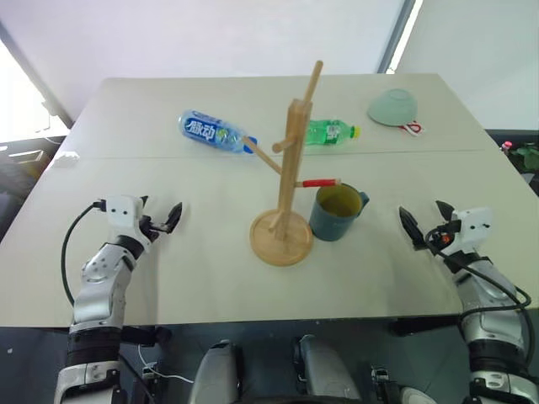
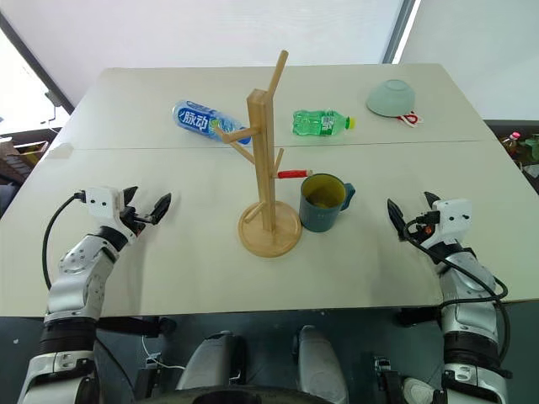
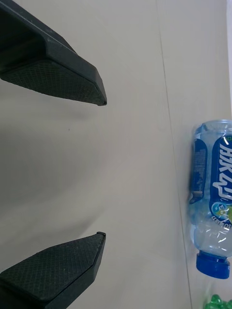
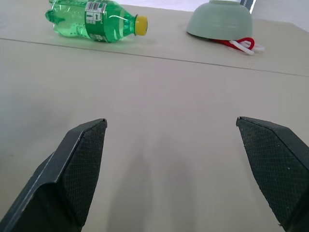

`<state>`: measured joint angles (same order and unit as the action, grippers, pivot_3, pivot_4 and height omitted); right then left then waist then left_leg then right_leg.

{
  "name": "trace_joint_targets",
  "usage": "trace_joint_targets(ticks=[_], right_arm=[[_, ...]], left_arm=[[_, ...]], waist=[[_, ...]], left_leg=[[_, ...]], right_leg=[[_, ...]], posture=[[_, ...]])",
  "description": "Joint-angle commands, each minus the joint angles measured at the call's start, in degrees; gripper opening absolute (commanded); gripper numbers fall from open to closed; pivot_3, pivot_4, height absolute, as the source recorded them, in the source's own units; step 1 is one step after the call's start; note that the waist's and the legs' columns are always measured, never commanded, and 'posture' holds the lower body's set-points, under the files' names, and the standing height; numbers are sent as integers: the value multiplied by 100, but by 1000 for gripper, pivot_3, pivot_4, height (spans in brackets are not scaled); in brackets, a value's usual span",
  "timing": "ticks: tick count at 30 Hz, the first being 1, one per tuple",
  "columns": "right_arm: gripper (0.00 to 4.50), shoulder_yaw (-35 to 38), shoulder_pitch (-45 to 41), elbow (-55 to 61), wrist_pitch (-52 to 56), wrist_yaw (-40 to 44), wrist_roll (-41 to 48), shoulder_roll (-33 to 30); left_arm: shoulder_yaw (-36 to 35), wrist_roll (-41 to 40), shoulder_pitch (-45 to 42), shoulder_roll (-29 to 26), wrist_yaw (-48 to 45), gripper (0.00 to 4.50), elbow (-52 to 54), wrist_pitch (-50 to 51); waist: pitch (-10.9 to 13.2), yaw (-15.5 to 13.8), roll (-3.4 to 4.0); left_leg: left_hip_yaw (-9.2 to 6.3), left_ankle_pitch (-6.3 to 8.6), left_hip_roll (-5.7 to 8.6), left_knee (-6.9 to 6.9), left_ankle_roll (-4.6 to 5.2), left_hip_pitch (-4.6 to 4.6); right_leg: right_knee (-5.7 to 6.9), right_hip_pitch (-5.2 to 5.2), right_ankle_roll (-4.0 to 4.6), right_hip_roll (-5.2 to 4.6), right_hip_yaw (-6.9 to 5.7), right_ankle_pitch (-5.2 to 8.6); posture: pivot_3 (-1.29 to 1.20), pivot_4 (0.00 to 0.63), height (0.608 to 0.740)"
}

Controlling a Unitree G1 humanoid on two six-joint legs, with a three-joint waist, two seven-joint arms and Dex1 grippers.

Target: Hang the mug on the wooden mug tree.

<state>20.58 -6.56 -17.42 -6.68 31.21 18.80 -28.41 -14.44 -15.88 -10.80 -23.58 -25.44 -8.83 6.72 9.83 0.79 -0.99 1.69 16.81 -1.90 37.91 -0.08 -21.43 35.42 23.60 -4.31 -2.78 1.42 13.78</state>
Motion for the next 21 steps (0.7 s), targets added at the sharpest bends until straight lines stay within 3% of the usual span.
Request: trace_joint_targets(ticks=[1, 13, 21], right_arm=[[4452, 120, 80, 337, -4, -46, 56, -55], [4452, -7, 148, 664, 237, -284, -4, 82], [4452, -44, 322, 979, 426, 77, 218, -52]], left_arm=[[-150, -90, 34, -71, -9, 4500, 227, -47], [15, -35, -26, -50, -51, 4500, 152, 3], [397, -376, 555, -321, -1346, 4500, 1066, -274]], waist=[[0, 0, 0], [0, 1, 0], [0, 2, 1]], left_leg=[[0, 0, 0, 0, 0, 0], [0, 0, -1, 0, 0, 0], [1, 0, -2, -1, -1, -2]], right_leg=[[0, 0, 0, 0, 0, 0], [0, 0, 0, -1, 0, 0], [-2, 2, 2, -7, 0, 1]], posture=[[0, 150, 740], [0, 150, 740], [0, 150, 740]])
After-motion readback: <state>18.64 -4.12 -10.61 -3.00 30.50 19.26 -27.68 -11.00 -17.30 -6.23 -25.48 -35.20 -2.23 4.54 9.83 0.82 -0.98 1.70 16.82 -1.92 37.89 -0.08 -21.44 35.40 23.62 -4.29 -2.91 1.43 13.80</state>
